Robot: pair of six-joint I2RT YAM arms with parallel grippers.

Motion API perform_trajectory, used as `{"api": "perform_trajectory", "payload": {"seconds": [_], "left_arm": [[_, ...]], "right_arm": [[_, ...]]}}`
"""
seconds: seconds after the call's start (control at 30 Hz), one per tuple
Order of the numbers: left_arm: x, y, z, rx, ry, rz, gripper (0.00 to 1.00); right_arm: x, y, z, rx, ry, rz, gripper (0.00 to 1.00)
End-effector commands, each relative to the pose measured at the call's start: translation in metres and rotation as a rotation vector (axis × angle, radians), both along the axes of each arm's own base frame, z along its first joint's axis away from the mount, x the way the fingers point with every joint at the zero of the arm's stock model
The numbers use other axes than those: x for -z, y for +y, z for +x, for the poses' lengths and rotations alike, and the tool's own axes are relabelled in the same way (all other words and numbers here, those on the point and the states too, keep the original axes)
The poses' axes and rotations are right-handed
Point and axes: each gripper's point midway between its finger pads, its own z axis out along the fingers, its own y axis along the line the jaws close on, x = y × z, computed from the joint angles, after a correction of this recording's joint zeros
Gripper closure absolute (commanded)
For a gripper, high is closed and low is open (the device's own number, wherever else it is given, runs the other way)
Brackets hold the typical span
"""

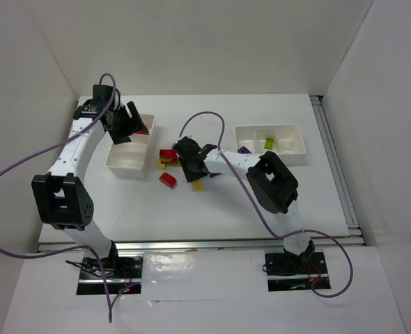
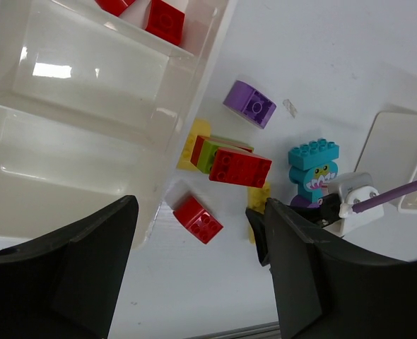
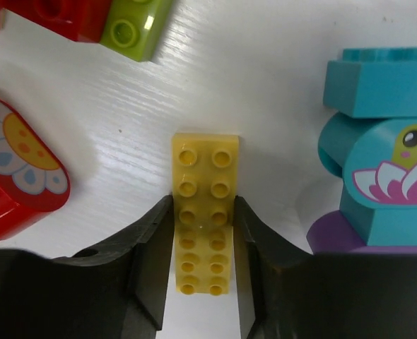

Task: Sort the legos into containers by color

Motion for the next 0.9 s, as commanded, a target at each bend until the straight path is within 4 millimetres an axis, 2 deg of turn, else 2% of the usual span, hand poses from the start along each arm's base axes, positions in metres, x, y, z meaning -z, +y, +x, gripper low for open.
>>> {"api": "perform_trajectory", "payload": {"seconds": [0.0,0.03,0.1,0.13,0.17,0.23,0.27,0.33,0.37,0.4,0.43,0.47,0.5,0.57,0.6,0.67,0.7,0.8,0.87], "left_arm": [[-0.024,-0.004,0.0,-0.005,-0.065,-0.001,0.17],[-0.032,-0.004,0.001,-0.005,-0.085,-0.001,0.17],[-0.032,-0.004,0.001,-0.005,-0.085,-0.001,0.17],[-0.033,-0.005,-0.002,0.001,-0.088,-0.008,0.17],[-0.033,-0.005,-0.002,0.001,-0.088,-0.009,0.17],[-0.029,-0.007,-0.007,0.008,-0.076,-0.016,0.17],[-0.029,-0.007,-0.007,0.008,-0.076,-0.017,0.17],[-0.03,-0.008,-0.01,0.014,-0.075,-0.024,0.17],[-0.03,-0.008,-0.01,0.014,-0.076,-0.024,0.17],[-0.03,-0.008,-0.01,0.014,-0.076,-0.024,0.17],[-0.03,-0.008,-0.01,0.014,-0.076,-0.024,0.17],[-0.033,-0.008,-0.009,0.014,-0.085,-0.024,0.17],[-0.03,-0.008,-0.008,0.014,-0.076,-0.024,0.17],[-0.031,-0.014,-0.006,0.03,-0.077,-0.033,0.17],[-0.031,-0.014,-0.006,0.031,-0.077,-0.033,0.17],[-0.03,-0.019,-0.004,0.041,-0.076,-0.034,0.17],[-0.031,-0.02,-0.005,0.047,-0.076,-0.041,0.17],[-0.031,-0.025,-0.003,0.06,-0.076,-0.041,0.17],[-0.031,-0.034,-0.005,0.089,-0.078,-0.037,0.17]], "right_arm": [[-0.009,-0.006,-0.007,0.018,-0.006,0.005,0.76],[-0.018,-0.005,-0.006,0.019,-0.019,0.02,0.79],[-0.035,-0.002,-0.001,0.023,-0.052,0.044,0.8],[-0.048,0.003,0.003,0.023,-0.073,0.068,0.8],[-0.072,0.008,0.008,0.014,-0.114,0.104,0.8],[-0.097,0.011,0.016,0.025,-0.165,0.137,0.8],[-0.119,0.006,0.025,0.052,-0.204,0.148,0.8],[-0.141,-0.008,0.039,0.121,-0.241,0.163,0.8],[-0.164,-0.017,0.047,0.152,-0.283,0.182,0.8],[-0.17,-0.036,0.058,0.211,-0.291,0.182,0.8],[-0.182,-0.045,0.065,0.247,-0.313,0.2,0.8],[-0.2,-0.056,0.072,0.277,-0.349,0.22,0.8],[-0.206,-0.079,0.082,0.342,-0.366,0.196,0.8],[-0.215,-0.104,0.093,0.41,-0.384,0.174,0.8],[-0.224,-0.128,0.101,0.476,-0.397,0.152,0.8],[-0.221,-0.146,0.11,0.527,-0.394,0.13,0.8],[-0.219,-0.164,0.114,0.576,-0.395,0.111,0.8],[-0.205,-0.186,0.122,0.627,-0.353,0.116,0.79],[-0.197,-0.19,0.123,0.642,-0.329,0.118,0.79]]}}
